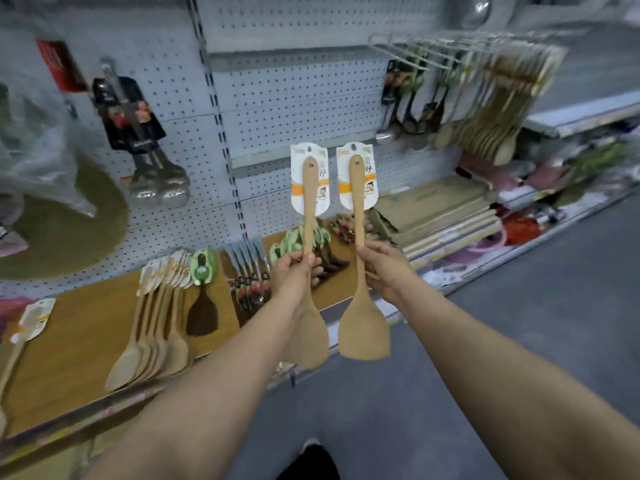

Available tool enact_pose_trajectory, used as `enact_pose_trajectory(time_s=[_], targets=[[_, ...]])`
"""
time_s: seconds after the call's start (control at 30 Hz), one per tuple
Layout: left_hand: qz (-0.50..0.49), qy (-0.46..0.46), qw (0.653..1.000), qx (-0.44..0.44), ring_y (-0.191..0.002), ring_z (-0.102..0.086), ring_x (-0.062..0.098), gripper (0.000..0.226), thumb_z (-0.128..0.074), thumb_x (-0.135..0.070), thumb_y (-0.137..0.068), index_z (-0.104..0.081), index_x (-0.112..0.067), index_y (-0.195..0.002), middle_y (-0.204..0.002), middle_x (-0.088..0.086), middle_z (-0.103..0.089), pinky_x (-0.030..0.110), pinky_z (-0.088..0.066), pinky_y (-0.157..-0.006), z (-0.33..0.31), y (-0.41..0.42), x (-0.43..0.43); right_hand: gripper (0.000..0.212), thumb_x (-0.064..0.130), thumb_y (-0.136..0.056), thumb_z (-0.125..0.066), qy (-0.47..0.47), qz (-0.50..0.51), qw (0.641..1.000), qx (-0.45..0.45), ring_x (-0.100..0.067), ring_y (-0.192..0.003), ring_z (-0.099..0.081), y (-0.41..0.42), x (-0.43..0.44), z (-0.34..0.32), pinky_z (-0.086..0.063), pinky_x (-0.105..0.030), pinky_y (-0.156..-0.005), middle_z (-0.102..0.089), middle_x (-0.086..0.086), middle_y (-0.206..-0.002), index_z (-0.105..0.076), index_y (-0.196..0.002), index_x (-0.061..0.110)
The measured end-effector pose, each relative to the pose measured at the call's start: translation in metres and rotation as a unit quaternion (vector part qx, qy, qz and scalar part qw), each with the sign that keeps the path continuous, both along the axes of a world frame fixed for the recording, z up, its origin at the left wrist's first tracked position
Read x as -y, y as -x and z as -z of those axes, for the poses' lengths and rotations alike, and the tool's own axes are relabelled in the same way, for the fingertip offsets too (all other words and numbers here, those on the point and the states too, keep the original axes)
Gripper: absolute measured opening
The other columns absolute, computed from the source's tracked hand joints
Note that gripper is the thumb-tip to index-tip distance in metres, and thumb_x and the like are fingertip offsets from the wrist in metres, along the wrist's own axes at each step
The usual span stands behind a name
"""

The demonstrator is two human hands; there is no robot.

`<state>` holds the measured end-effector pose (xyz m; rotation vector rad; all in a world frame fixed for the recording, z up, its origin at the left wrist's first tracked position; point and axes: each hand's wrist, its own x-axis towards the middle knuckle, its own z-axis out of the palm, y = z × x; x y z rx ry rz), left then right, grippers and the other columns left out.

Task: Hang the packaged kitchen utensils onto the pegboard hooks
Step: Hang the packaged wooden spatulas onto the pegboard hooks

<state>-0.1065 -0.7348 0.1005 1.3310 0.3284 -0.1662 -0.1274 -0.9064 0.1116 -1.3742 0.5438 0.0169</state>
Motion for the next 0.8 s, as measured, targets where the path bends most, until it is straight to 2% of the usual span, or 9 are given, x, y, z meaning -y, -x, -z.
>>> enact_pose_trajectory(time_s=[0.1,0.17,0.23,0.33,0.43,0.57,0.8], targets=[[0.025,0.013,0.999,0.020,-0.063,-0.065,0.012,0.010,-0.062,-0.009,-0.096,-0.060,-0.010,-0.106,-0.085,0.008,-0.072,0.019,-0.050,-0.049,-0.013,-0.024,0.066,0.015,0.017,-0.096,-0.067,-0.010,0.057,0.998,0.021,-0.021,-0.085,-0.067,-0.010,0.068,-0.014,-0.051,-0.033,-0.071,-0.073,-0.004,-0.094,-0.068,-0.110,0.020],[0.041,0.022,0.998,0.038,-0.062,-0.063,0.011,0.003,-0.060,-0.009,-0.097,-0.061,-0.011,-0.100,-0.080,0.005,-0.070,0.019,-0.050,-0.051,-0.022,-0.042,0.111,0.008,0.016,-0.096,-0.066,-0.010,0.084,0.996,0.029,-0.016,-0.075,-0.066,-0.021,0.113,-0.024,-0.049,-0.029,-0.063,-0.072,-0.002,-0.087,-0.066,-0.101,0.022],[0.057,0.028,0.997,0.053,-0.063,-0.063,0.011,0.003,-0.061,-0.010,-0.097,-0.062,-0.010,-0.099,-0.081,0.005,-0.071,0.019,-0.049,-0.049,-0.029,-0.063,0.158,0.010,0.015,-0.097,-0.066,0.004,0.097,0.995,0.037,-0.013,-0.068,-0.064,-0.036,0.159,-0.033,-0.048,-0.027,-0.059,-0.071,0.000,-0.085,-0.067,-0.103,0.022],[0.071,0.043,0.995,0.055,-0.062,-0.063,0.012,0.004,-0.060,-0.011,-0.097,-0.062,-0.007,-0.099,-0.083,0.010,-0.070,0.019,-0.049,-0.047,-0.037,-0.098,0.231,0.012,0.014,-0.096,-0.066,0.023,0.100,0.994,0.039,-0.015,-0.074,-0.061,-0.060,0.226,-0.048,-0.048,-0.029,-0.064,-0.070,0.001,-0.086,-0.069,-0.104,0.022],[0.078,0.054,0.995,0.036,-0.066,-0.064,0.013,0.007,-0.061,-0.013,-0.098,-0.062,-0.006,-0.100,-0.087,0.010,-0.071,0.025,-0.050,-0.055,-0.046,-0.124,0.300,0.012,0.017,-0.096,-0.067,0.026,0.101,0.994,0.027,-0.015,-0.075,-0.061,-0.085,0.291,-0.063,-0.049,-0.030,-0.065,-0.070,0.001,-0.085,-0.071,-0.105,0.022],[0.089,0.043,0.995,0.034,-0.078,-0.069,0.017,0.008,-0.064,-0.015,-0.095,-0.065,-0.009,-0.099,-0.093,0.010,-0.075,0.028,-0.057,-0.068,-0.061,-0.152,0.374,0.009,0.022,-0.096,-0.068,0.025,0.114,0.993,0.030,-0.014,-0.068,-0.057,-0.116,0.369,-0.075,-0.048,-0.029,-0.063,-0.066,0.003,-0.075,-0.071,-0.104,0.018],[0.064,0.029,0.997,0.041,-0.078,-0.068,0.018,0.004,-0.064,-0.013,-0.094,-0.065,-0.009,-0.094,-0.090,0.010,-0.075,0.031,-0.057,-0.074,-0.070,-0.193,0.487,0.011,0.026,-0.097,-0.066,-0.002,0.088,0.995,0.039,-0.016,-0.070,-0.058,-0.174,0.489,-0.068,-0.050,-0.033,-0.067,-0.064,0.000,-0.075,-0.070,-0.099,0.016]])
